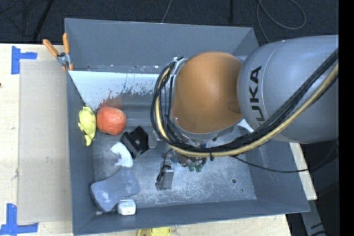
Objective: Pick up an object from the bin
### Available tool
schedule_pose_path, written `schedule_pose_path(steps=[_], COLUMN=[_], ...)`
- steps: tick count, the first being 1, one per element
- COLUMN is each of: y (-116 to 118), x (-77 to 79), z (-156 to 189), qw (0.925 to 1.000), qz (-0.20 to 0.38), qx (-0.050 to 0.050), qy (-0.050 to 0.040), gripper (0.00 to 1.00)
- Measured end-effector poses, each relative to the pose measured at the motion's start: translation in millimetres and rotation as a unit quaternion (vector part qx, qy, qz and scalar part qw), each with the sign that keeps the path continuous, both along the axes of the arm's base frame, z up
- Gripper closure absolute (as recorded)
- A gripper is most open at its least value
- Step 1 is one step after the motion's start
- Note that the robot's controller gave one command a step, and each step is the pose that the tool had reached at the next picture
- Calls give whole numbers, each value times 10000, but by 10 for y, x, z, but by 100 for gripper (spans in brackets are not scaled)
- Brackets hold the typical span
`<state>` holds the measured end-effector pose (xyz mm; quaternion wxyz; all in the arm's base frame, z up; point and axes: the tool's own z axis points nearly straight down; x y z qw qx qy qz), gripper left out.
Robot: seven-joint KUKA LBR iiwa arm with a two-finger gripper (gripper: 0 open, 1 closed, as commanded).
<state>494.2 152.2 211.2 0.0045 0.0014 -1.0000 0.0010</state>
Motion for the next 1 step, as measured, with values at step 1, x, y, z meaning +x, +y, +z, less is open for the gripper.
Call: schedule_pose_path(steps=[1], y=[-8], x=[17], z=[45], qw=[10000], qz=[-22], qx=[9], qy=[-38], gripper=[0])
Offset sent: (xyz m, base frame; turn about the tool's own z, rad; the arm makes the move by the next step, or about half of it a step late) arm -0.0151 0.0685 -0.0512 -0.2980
